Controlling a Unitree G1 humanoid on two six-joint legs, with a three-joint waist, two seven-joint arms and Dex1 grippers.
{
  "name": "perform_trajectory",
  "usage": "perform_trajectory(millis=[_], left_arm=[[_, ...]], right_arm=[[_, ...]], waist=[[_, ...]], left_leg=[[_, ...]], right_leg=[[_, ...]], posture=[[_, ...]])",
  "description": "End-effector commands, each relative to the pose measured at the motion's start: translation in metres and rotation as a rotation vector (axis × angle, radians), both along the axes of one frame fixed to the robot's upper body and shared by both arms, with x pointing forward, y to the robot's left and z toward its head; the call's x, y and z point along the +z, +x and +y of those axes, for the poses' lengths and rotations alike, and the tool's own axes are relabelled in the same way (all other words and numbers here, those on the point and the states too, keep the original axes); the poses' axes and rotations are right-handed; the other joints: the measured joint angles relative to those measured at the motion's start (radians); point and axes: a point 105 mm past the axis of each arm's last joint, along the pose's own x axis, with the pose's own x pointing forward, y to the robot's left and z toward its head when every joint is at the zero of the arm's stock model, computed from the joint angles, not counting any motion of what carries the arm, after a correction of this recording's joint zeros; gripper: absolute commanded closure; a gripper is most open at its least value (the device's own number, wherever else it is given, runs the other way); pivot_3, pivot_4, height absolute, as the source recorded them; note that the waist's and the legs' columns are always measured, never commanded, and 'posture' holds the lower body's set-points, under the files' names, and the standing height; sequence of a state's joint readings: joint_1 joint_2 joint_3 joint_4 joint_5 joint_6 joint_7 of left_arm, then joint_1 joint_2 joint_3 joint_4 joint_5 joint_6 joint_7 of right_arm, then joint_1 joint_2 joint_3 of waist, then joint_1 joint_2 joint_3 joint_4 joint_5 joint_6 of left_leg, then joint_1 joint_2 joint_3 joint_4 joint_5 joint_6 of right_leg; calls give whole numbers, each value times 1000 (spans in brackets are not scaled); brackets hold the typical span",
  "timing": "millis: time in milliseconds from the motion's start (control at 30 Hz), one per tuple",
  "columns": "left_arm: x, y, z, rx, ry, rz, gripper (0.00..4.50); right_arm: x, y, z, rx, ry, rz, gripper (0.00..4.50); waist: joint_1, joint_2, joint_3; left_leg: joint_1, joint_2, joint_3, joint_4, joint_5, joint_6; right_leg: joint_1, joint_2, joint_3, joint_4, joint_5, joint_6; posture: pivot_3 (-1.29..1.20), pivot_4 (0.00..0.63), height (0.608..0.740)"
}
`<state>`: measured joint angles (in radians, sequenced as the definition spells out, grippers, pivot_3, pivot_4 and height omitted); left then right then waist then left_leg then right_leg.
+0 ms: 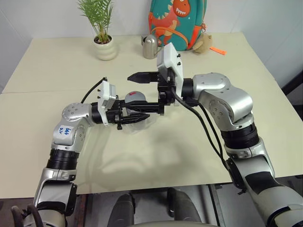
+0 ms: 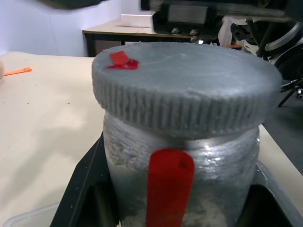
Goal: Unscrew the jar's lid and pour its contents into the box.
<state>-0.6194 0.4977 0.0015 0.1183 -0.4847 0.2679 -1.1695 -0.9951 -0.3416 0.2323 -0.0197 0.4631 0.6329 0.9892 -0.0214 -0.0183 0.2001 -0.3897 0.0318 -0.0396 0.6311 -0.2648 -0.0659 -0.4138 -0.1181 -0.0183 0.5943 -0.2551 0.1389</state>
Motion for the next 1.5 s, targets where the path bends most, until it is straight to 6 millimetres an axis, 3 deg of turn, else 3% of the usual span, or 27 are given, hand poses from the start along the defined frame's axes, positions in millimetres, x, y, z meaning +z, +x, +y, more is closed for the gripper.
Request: perform_trajectory(millis=[33, 367, 967, 1300, 1500], left_arm=[[13, -4, -1, -12, -13, -65, 2492], [17, -1, 0, -2, -14, -76, 2492], [17, -2, 4, 14, -12, -80, 2492], [17, -3, 7, 26, -10, -80, 2492], [17, -3, 7, 28, -10, -79, 2492]], right_arm=[[10, -3, 3, 27, 17, -31, 39], [5, -2, 2, 34, 10, -7, 39], [11, 28, -45, -76, -18, -32, 39], [22, 10, -52, 48, 24, -13, 39], [31, 5, -34, 74, 63, 14, 39]], waist=[[-1, 0, 0], [-5, 0, 0], [-4, 0, 0], [-4, 0, 0], [-6, 0, 0]], left_leg=[[0, 0, 0, 0, 0, 0], [0, 0, 0, 0, 0, 0], [0, 0, 0, 0, 0, 0], [0, 0, 0, 0, 0, 0], [0, 0, 0, 0, 0, 0]], right_leg=[[0, 0, 0, 0, 0, 0], [0, 0, 0, 0, 0, 0], [0, 0, 0, 0, 0, 0], [0, 0, 0, 0, 0, 0], [0, 0, 0, 0, 0, 0]], posture=[[0, 150, 740], [0, 150, 740], [0, 150, 740], [0, 150, 740], [0, 150, 740]])
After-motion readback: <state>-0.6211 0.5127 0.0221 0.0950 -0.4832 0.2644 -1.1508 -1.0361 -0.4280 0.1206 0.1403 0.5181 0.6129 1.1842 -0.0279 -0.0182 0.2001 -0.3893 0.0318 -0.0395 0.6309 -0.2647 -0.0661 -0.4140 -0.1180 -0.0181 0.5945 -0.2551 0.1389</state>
